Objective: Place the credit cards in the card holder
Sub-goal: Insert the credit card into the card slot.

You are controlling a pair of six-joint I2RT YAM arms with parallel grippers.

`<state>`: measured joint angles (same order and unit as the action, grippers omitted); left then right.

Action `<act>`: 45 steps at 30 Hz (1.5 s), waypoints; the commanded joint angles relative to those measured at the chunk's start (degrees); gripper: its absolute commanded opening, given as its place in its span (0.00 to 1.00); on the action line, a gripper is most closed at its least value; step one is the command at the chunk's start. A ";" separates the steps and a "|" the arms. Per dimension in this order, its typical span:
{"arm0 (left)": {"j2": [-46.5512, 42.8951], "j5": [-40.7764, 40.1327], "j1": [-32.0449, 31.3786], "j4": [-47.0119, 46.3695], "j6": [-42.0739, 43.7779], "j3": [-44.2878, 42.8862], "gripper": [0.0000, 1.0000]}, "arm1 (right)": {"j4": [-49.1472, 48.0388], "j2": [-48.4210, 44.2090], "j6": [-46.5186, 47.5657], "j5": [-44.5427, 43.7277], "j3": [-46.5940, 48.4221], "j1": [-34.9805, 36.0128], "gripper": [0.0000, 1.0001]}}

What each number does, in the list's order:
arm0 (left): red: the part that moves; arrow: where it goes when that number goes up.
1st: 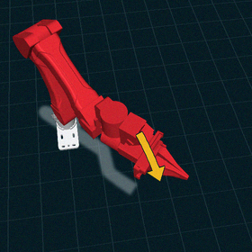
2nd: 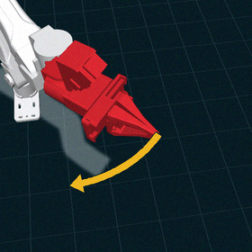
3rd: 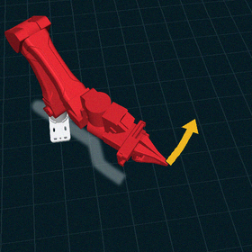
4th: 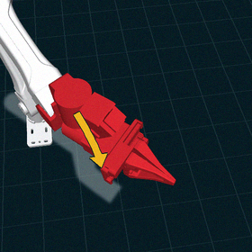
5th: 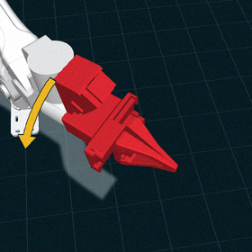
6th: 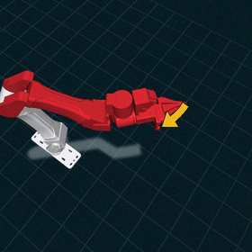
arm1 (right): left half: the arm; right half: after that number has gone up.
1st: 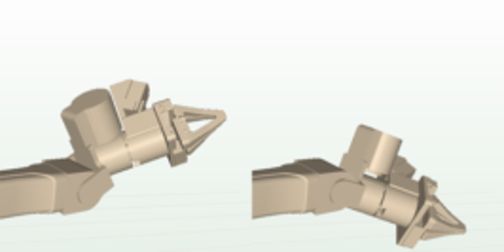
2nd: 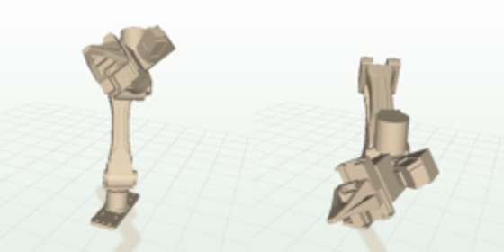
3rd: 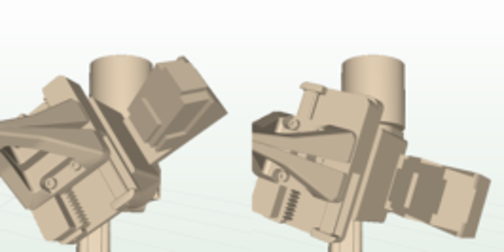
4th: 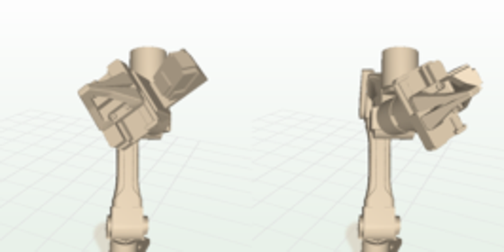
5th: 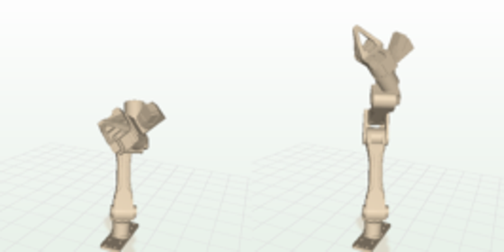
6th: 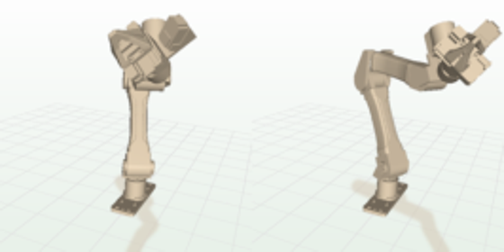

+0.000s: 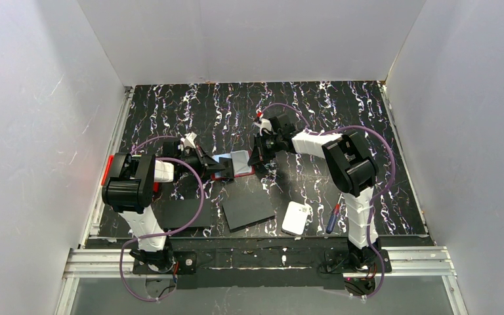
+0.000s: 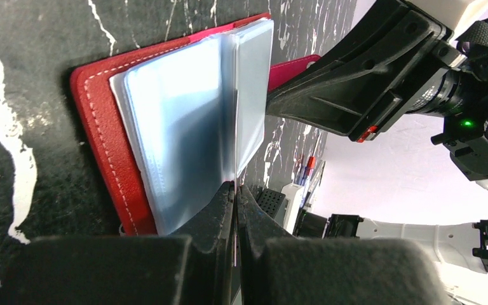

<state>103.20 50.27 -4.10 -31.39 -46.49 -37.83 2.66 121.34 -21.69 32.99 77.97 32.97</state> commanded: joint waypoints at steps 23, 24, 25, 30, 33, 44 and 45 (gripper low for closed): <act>4.75 4.00 0.58 -2.55 -2.01 -2.94 0.00 | -0.67 2.20 0.31 -0.54 0.57 -0.21 0.07; 4.93 4.02 0.58 -2.74 -2.18 -3.06 0.00 | -0.67 2.21 0.27 -0.49 0.60 -0.19 0.07; 5.07 3.98 0.59 -2.90 -2.22 -3.17 0.00 | -0.67 2.23 0.25 -0.47 0.66 -0.19 0.07; 5.84 3.45 0.58 -4.60 -2.93 -3.62 0.00 | -0.90 2.45 0.09 -0.31 0.64 -0.12 0.07; 6.00 2.54 0.59 -5.76 -3.26 -3.96 0.00 | -1.04 2.58 -0.04 -0.36 0.67 -0.01 0.07; 8.19 1.28 0.05 -6.69 -3.26 -5.53 0.00 | -1.13 2.85 -0.28 -0.15 0.88 0.14 0.06; 8.18 1.23 -0.01 -6.74 -3.04 -5.50 0.00 | -1.23 2.86 -0.28 -0.11 0.94 0.15 0.06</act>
<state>111.35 52.73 -3.59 -37.57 -50.60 -42.39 1.56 122.15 -22.57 34.73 78.00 32.60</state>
